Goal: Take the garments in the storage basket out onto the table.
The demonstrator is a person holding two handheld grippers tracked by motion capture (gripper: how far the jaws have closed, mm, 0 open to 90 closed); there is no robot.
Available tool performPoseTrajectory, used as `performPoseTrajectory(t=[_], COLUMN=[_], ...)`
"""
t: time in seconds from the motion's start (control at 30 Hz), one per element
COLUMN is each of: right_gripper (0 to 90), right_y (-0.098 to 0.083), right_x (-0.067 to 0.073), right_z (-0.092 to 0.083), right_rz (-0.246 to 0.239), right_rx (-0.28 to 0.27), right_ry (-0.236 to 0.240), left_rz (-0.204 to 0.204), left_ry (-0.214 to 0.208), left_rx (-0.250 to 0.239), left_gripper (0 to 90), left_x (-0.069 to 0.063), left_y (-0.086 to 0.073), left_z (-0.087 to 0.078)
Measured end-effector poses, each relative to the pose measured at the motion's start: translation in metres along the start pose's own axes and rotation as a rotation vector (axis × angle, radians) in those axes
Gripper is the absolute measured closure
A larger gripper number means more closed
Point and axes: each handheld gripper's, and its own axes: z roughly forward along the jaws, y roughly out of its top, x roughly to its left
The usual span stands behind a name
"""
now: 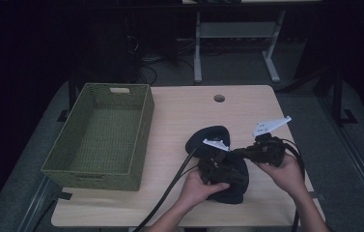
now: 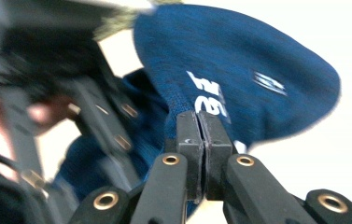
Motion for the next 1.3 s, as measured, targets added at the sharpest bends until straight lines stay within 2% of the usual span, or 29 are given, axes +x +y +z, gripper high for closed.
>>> performPoseTrajectory(t=[0.13, 0.2, 0.27, 0.33, 0.37, 0.43, 0.57, 0.7, 0.77, 0.93, 1.3], right_gripper=[88.1, 88.0, 86.8, 76.5, 75.3, 69.6, 67.1, 66.3, 66.3, 65.8, 64.6], right_y=[-0.020, -0.037, -0.049, -0.059, -0.061, -0.063, -0.059, -0.053, -0.052, -0.051, -0.048], right_x=[-0.010, -0.018, -0.023, -0.028, -0.029, -0.028, -0.022, -0.015, -0.014, -0.013, -0.013], right_z=[-0.012, -0.017, -0.020, -0.026, -0.029, -0.035, -0.043, -0.043, -0.043, -0.048, -0.057], right_rz=[0.061, 0.096, 0.125, 0.156, 0.169, 0.174, 0.141, 0.095, 0.093, 0.086, 0.081], right_rx=[0.016, 0.046, 0.065, 0.052, 0.037, 0.019, -0.025, -0.032, -0.032, -0.059, -0.090], right_ry=[-0.077, -0.125, -0.151, -0.200, -0.199, -0.229, -0.206, -0.195, -0.190, -0.225, -0.230], left_rz=[0.008, 0.001, 0.003, 0.000, -0.001, -0.005, -0.015, -0.016, -0.016, -0.022, -0.029], left_ry=[0.010, 0.010, 0.018, 0.021, 0.024, 0.031, 0.037, 0.044, 0.047, 0.054, 0.068], left_rx=[-0.012, -0.019, -0.021, -0.025, -0.028, -0.030, -0.044, -0.047, -0.048, -0.062, -0.088], left_gripper=[64.0, 63.2, 63.0, 63.0, 63.0, 63.0, 63.0, 63.0, 63.0, 62.8, 61.4], left_x=[-0.001, 0.000, 0.000, 0.000, 0.001, 0.002, 0.006, 0.007, 0.008, 0.009, 0.011], left_y=[-0.001, -0.001, -0.001, -0.002, -0.003, -0.003, -0.002, -0.002, -0.002, -0.002, 0.000], left_z=[-0.007, -0.011, -0.014, -0.016, -0.017, -0.019, -0.023, -0.025, -0.027, -0.032, -0.040])
